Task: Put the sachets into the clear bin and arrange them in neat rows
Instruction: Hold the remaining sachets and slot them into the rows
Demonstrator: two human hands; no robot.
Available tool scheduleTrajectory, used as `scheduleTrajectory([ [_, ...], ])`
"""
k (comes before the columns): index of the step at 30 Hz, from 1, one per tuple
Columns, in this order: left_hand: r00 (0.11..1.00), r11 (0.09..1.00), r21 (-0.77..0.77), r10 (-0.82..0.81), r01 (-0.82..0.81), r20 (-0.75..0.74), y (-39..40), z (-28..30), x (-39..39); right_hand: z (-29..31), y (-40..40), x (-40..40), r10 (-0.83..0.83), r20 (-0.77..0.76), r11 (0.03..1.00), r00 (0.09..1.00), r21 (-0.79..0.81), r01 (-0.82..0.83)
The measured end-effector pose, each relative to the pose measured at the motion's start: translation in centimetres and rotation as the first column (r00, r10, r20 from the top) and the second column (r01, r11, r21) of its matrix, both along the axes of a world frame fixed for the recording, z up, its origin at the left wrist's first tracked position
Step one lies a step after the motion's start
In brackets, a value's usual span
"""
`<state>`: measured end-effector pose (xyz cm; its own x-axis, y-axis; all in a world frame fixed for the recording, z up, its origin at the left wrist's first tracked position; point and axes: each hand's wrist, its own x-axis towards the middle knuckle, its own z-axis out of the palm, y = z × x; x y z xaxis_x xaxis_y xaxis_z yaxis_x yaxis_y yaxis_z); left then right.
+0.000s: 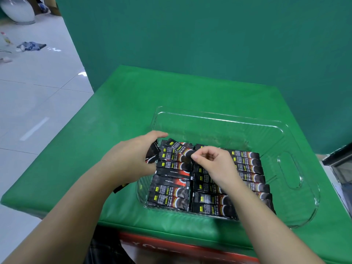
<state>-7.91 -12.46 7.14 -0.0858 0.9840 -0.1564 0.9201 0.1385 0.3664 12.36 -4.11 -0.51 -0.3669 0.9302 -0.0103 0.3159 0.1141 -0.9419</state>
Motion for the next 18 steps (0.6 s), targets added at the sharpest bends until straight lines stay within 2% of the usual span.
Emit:
scheduleTrajectory([
  [5, 1.0, 1.0, -0.004, -0.001, 0.001, 0.005, 0.1, -0.1, 0.0, -1.1, 0.2, -0.6, 0.026, 0.176, 0.999, 0.984, -0.036, -0.02],
  [8, 1.0, 1.0, 0.006, -0.003, 0.003, 0.001, 0.1, 0.0, 0.0, -1.7, 0.1, -0.9, 0.032, 0.305, 0.999, 0.952, -0.002, -0.033],
  [13, 1.0, 1.0, 0.015, -0.004, 0.004, 0.007, 0.1, -0.1, 0.0, -2.4, 0.6, -2.0, 0.059, 0.415, 0.998, 0.908, -0.023, -0.055],
  [15, 1.0, 1.0, 0.022, -0.003, 0.002, 0.013, 0.1, -0.1, 0.0, -2.6, 0.7, -2.4, 0.052, 0.475, 0.997, 0.879, 0.02, -0.07],
  [18, 1.0, 0.999, 0.033, -0.006, 0.006, 0.018, 0.0, -0.2, 0.0, -2.9, 0.7, -2.5, -0.011, 0.598, 0.972, 0.802, 0.194, -0.131],
])
